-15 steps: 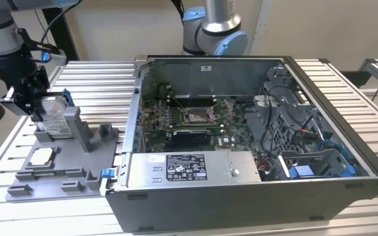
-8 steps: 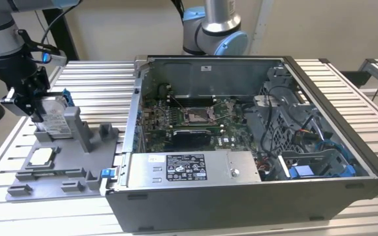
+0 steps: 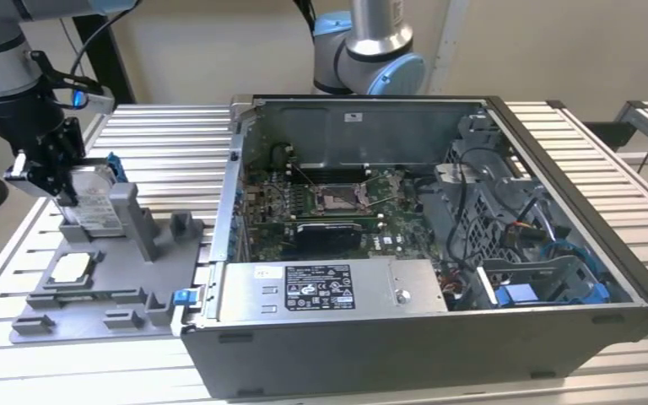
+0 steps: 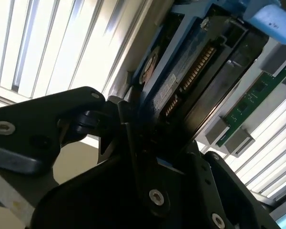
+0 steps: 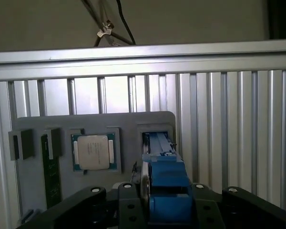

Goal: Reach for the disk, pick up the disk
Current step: 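Pick up the disk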

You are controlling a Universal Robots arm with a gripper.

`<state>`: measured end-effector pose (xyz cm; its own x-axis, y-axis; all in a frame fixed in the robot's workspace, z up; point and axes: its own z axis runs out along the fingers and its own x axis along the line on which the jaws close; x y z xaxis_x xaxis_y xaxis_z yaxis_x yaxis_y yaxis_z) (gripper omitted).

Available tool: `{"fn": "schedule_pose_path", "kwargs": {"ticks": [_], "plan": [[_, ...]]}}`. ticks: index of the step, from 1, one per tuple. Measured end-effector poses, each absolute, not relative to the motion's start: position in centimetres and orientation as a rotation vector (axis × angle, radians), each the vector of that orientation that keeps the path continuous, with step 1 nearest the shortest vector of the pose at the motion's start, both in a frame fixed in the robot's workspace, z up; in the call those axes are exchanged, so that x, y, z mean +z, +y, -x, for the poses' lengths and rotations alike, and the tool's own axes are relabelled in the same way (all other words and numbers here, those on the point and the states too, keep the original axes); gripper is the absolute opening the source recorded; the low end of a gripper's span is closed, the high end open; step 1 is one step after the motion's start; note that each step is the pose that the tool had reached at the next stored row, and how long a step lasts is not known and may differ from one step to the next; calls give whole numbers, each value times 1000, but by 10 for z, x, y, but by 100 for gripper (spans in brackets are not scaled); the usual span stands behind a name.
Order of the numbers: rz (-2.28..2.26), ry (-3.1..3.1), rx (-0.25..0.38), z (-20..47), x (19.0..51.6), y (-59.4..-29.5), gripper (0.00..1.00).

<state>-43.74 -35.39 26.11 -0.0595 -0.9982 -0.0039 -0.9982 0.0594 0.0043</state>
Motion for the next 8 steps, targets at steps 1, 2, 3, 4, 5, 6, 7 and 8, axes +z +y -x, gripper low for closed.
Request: {"fn": "schedule_pose_path", "kwargs": {"ticks": [1,2,3,4,5,6,7,8], "plan": [[-2154,-2286,-9,437,261,-354,0],[-2154,-2286,-9,437,261,-354,0],[-2154,-2286,-9,437,261,-354,0],[-2154,-2286,-9,437,261,-354,0],[-2154,-2287,-9,437,261,-354,0],[-2154,-2286,-9,437,261,-354,0],[-2154,-2286,-9,437,261,-354,0],[-2154,-2286,-9,437,261,-354,0]]}}
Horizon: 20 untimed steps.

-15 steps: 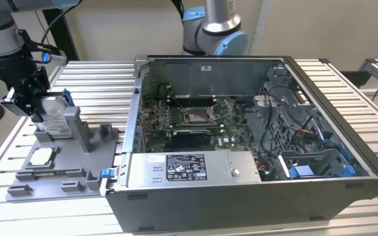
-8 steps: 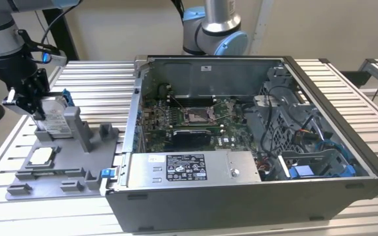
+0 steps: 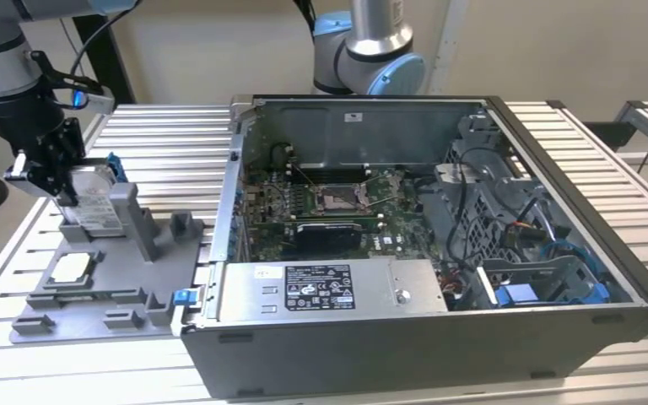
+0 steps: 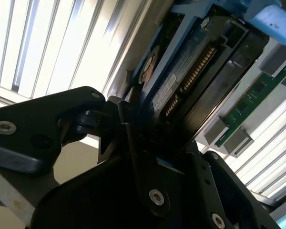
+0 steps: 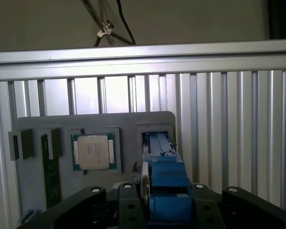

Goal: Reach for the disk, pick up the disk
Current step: 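Pick up the disk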

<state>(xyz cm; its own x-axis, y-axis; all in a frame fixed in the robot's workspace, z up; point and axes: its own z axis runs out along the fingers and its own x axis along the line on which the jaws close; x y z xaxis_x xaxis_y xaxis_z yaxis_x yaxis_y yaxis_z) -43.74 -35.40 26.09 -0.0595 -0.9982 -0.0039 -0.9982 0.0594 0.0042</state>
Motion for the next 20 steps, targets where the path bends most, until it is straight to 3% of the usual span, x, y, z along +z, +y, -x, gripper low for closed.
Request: {"fn": "schedule_pose_path", "kwargs": {"ticks": [20], "plan": [[-2154,-2287,-9,437,280,-354,0]]}}
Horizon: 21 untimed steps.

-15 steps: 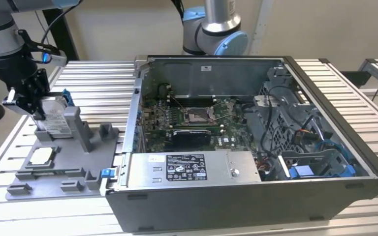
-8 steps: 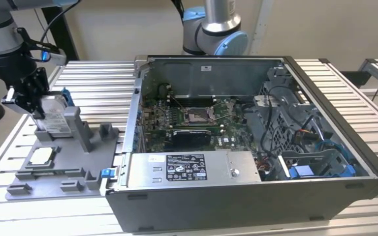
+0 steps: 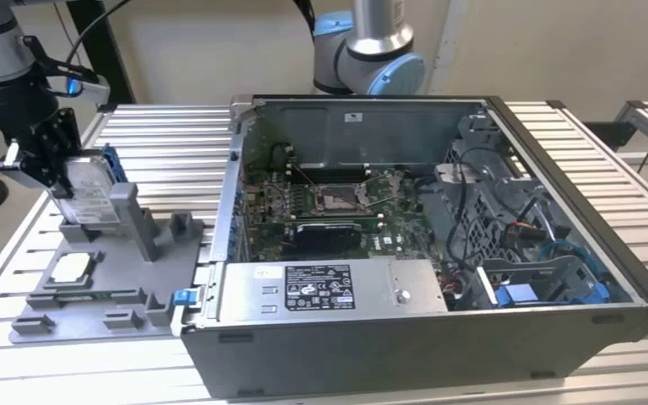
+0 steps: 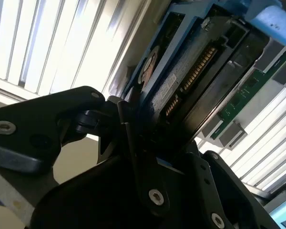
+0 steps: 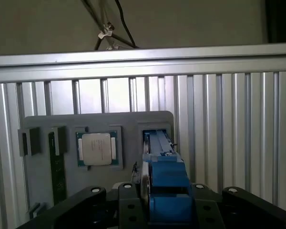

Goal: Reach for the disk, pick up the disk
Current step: 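Pick up the disk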

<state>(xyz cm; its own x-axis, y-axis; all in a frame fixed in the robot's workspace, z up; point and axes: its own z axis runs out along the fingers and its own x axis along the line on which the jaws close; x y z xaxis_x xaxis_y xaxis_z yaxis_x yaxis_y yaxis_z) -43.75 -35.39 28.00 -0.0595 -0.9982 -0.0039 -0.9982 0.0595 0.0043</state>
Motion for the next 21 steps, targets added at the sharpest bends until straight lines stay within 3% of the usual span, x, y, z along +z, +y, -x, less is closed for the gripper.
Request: {"fn": "schedule_pose_path", "kwargs": {"ticks": [21], "plan": [[-2154,-2287,-9,437,318,-354,0]]}}
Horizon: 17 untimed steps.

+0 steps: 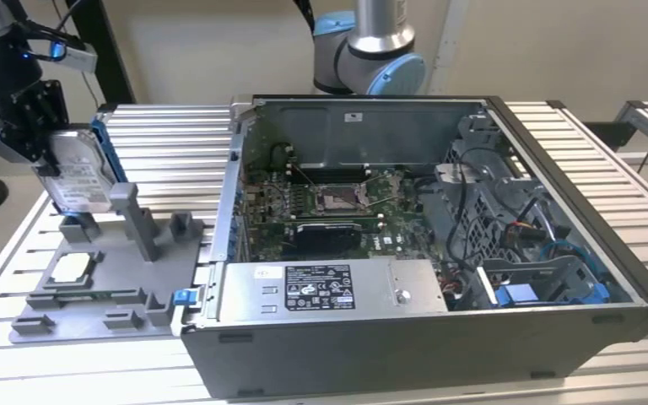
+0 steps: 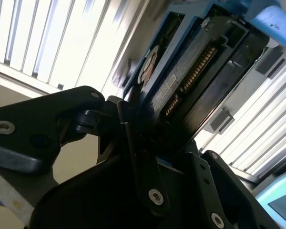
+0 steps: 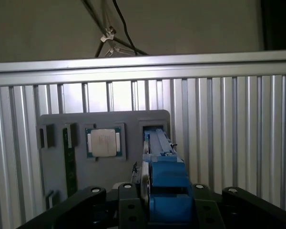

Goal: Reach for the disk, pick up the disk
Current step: 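Pick up the disk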

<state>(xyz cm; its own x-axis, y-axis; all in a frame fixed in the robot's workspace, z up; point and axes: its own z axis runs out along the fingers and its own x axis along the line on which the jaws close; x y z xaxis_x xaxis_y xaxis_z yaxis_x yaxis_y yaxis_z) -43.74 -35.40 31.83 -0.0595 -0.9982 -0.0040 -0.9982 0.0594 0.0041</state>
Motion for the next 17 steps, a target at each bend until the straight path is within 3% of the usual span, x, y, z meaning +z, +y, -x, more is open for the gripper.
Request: {"fn": "schedule_pose_path", "kwargs": {"ticks": [17], "plan": [[2154,2287,9,437,342,-354,0]]}}
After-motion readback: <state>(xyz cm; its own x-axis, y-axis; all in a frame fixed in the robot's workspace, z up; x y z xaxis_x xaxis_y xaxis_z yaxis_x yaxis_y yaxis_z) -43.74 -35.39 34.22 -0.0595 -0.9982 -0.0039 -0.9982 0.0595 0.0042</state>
